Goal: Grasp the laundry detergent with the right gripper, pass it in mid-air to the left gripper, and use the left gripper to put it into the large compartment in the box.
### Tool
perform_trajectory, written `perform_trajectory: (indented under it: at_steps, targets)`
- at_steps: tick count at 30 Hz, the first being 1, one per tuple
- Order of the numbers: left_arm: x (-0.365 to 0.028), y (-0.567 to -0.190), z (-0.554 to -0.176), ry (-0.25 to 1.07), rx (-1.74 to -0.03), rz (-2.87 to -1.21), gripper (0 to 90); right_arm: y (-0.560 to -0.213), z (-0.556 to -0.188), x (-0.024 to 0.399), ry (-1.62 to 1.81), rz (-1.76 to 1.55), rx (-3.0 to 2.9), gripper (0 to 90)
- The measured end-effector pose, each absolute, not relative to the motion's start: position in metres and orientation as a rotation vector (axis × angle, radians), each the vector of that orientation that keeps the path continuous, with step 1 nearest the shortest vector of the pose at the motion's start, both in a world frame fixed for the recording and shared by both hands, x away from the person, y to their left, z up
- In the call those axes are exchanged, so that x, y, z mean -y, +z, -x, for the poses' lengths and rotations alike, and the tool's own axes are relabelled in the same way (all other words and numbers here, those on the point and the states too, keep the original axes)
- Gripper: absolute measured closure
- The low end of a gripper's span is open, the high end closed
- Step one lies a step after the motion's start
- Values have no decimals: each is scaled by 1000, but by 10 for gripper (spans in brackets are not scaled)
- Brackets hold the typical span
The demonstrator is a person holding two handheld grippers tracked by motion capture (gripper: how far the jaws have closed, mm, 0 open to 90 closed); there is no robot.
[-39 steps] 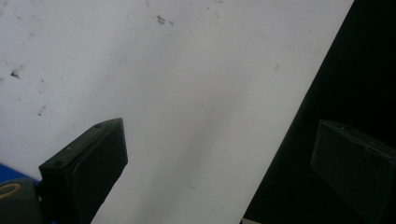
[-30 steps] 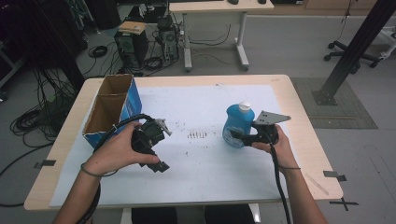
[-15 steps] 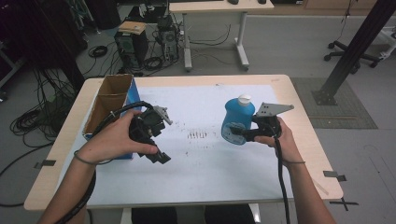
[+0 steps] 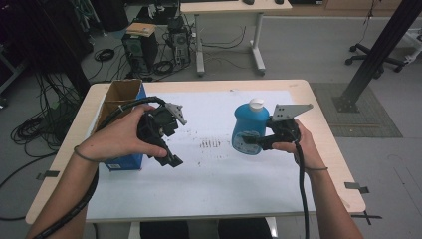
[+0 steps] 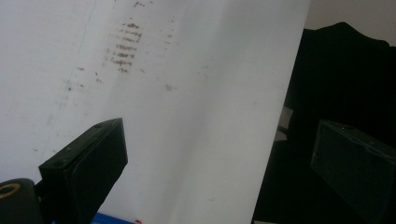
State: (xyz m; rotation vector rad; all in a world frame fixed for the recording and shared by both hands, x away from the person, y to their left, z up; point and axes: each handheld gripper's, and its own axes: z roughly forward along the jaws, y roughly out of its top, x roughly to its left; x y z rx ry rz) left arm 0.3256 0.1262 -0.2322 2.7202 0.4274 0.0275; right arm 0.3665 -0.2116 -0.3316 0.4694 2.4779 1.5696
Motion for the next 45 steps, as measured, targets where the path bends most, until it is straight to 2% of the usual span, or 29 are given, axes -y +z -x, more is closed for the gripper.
perform_trajectory:
  at_steps: [10,23,45]
  targets:
    - [-128,-188,-331,43,-324,-2671,38,-314,-362,204,1619,-375,-2545,430]
    - [-119,-162,-332,61,-246,-2665,38,-295,-353,186,1705,-192,-2638,433]
    - [-99,-155,-328,-3,-171,-2677,40,-279,-346,147,1754,-9,-2724,433]
